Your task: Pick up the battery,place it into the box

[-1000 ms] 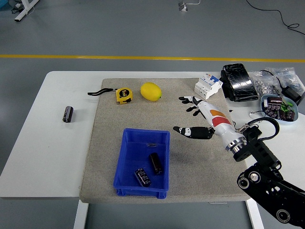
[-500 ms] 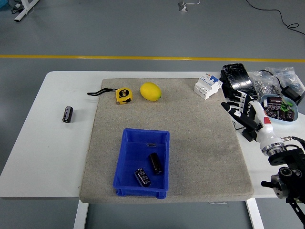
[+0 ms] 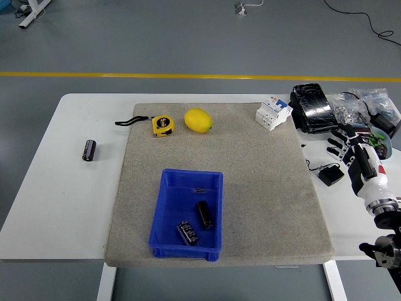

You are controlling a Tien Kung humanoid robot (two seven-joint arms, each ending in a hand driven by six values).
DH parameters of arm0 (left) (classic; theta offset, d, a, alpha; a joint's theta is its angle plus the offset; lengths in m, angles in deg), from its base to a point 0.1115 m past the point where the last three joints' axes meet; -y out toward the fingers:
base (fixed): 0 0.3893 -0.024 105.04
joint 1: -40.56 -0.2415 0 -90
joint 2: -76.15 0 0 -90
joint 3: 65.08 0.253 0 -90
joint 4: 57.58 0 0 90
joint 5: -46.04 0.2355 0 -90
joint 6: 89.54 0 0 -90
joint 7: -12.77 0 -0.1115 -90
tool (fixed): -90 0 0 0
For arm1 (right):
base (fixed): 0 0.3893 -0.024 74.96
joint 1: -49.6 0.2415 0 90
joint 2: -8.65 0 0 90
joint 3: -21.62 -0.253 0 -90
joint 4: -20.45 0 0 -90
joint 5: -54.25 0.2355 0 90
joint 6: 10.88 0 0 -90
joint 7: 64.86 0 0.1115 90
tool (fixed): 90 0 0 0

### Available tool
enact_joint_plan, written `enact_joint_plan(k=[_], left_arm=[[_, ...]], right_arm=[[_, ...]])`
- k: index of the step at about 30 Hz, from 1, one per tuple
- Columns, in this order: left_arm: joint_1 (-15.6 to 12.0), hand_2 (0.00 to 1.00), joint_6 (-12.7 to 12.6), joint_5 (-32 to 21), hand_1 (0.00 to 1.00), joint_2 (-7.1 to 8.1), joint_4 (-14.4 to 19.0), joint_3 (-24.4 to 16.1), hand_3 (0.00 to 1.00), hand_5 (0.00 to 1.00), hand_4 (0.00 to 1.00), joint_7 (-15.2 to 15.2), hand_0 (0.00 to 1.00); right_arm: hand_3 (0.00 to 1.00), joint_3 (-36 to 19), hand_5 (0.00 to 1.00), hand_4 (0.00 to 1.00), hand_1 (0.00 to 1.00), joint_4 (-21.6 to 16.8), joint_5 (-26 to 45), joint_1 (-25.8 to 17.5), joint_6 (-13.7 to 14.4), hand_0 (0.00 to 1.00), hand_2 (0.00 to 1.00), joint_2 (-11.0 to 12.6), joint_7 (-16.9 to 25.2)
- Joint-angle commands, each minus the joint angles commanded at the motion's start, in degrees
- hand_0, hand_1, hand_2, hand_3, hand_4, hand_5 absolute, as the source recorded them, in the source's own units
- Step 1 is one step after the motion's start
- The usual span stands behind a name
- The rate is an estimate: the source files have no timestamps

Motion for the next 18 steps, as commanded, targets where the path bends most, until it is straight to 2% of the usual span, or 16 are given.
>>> enact_joint_plan(k=[10, 18], left_arm=[[-0.03, 0.628, -0.04, 0.18, 0.576, -0.1, -0.02, -0.12, 0.615, 0.665, 0.617, 0.03, 0.613], [-0.15, 0.628, 0.08, 0.3, 0.577, -0.05, -0.01, -0.19, 0.615, 0.665, 0.617, 0.06, 0.613]], right_arm=[[0.859, -4.47, 0.847, 0.998, 0.816, -2.05, -10.06, -2.56, -3.85, 0.814, 0.838, -2.51, -5.85], [0.86, -4.93, 0.836, 0.998, 0.815, -2.94, -10.74, -3.04, -4.05, 0.816, 0.838, -2.84, -6.66]])
